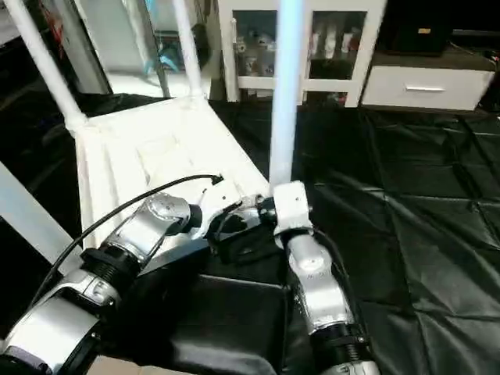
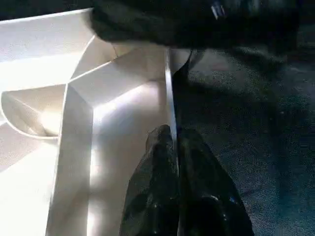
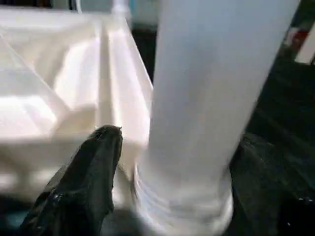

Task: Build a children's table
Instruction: Rotate leg to tighten

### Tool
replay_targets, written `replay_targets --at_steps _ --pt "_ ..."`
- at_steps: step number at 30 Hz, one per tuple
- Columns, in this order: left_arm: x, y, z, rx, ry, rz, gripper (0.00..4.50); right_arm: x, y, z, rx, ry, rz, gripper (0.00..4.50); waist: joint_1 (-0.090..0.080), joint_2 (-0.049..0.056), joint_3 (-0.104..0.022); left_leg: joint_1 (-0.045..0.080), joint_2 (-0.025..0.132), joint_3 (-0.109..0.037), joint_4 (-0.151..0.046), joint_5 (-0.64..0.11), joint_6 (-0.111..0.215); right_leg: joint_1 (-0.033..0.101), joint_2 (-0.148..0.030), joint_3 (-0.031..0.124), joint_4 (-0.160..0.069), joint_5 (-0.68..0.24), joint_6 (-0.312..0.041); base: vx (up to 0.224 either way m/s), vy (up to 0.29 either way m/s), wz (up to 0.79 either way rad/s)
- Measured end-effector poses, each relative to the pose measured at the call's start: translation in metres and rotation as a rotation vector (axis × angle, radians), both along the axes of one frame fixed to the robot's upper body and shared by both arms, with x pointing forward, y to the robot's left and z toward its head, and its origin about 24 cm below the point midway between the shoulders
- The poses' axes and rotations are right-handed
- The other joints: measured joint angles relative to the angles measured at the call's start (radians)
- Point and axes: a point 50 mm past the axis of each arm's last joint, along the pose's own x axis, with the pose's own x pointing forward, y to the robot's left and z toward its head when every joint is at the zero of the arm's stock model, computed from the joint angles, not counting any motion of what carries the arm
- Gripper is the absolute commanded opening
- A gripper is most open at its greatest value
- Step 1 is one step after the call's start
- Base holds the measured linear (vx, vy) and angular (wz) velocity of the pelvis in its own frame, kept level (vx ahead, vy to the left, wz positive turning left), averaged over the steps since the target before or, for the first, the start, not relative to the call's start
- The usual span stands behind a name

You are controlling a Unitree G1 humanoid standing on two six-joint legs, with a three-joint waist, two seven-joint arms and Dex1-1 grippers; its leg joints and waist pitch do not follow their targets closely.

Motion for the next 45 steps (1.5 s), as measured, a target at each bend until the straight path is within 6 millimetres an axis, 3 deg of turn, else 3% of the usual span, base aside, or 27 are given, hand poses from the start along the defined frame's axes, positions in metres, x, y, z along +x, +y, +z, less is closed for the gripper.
replay_targets --at_steps 2,6,9,14,17,18,24,29,45 --pt "-0.001 0.002 0.001 -0.004 0.013 -0.022 0.00 0.001 -0.003 0.004 0.012 0.009 0.036 3.95 0.004 -0.002 0.000 -0.001 0.000 0.000 0.000 -0.001 0.001 0.000 0.000 0.000 -0.001 -0.001 0.000 0.000 0.000 0.00" --pt "-0.007 0.013 0.000 0.018 0.033 -0.104 0.00 -0.008 -0.038 0.010 -0.016 0.134 0.382 4.06 0.018 -0.004 0.001 -0.002 0.000 0.000 0.001 -0.002 0.003 0.000 0.000 0.000 -0.001 -0.002 -0.001 0.000 0.000 0.00" --pt "-0.010 0.024 0.002 0.031 0.053 -0.143 0.00 -0.020 -0.055 0.007 -0.049 0.201 0.551 4.06 0.018 -0.006 0.001 -0.001 0.001 0.000 0.001 -0.002 0.003 0.000 0.000 -0.001 0.001 -0.002 -0.001 0.000 0.000 0.00" --pt "-0.020 0.035 0.002 0.051 0.110 -0.246 0.00 -0.029 -0.066 0.009 -0.060 0.258 0.735 4.06 0.022 -0.007 0.002 0.000 0.001 0.001 0.001 -0.002 0.003 0.001 0.000 -0.001 0.001 -0.002 -0.001 0.000 0.000 0.00" --pt "-0.025 0.036 0.003 0.059 0.138 -0.298 0.00 -0.031 -0.069 0.010 -0.065 0.283 0.796 4.06 0.044 -0.006 0.001 -0.001 0.001 0.002 0.002 -0.002 0.003 0.000 -0.001 -0.001 0.001 -0.002 -0.001 0.000 0.000 0.00" --pt "-0.028 0.036 0.004 0.067 0.152 -0.330 0.00 -0.033 -0.069 0.011 -0.062 0.297 0.839 4.06 0.049 -0.011 0.004 -0.001 0.001 0.003 0.002 -0.002 0.004 0.000 -0.001 -0.001 0.000 -0.003 -0.002 0.000 0.000 0.00" --pt "-0.032 0.035 0.005 0.067 0.165 -0.374 0.00 -0.032 -0.067 0.013 -0.064 0.316 0.926 4.06 0.065 -0.014 0.004 -0.002 0.002 0.003 0.003 0.000 0.009 0.000 -0.001 -0.001 0.001 -0.004 -0.004 0.000 0.000 0.00" --pt "-0.033 0.035 0.005 0.067 0.165 -0.375 0.00 -0.033 -0.066 0.009 -0.083 0.329 0.950 4.06 0.067 -0.013 0.003 -0.002 0.002 0.003 0.003 0.000 0.009 0.000 -0.001 -0.001 0.002 -0.004 -0.004 0.000 0.000 0.00" --pt "-0.034 0.035 0.005 0.072 0.174 -0.370 0.00 -0.034 -0.063 0.006 -0.083 0.332 0.993 2.78 0.066 -0.010 0.002 -0.002 0.003 0.003 0.004 0.000 0.009 0.000 -0.001 -0.002 0.002 -0.004 -0.004 0.000 0.000 0.00"
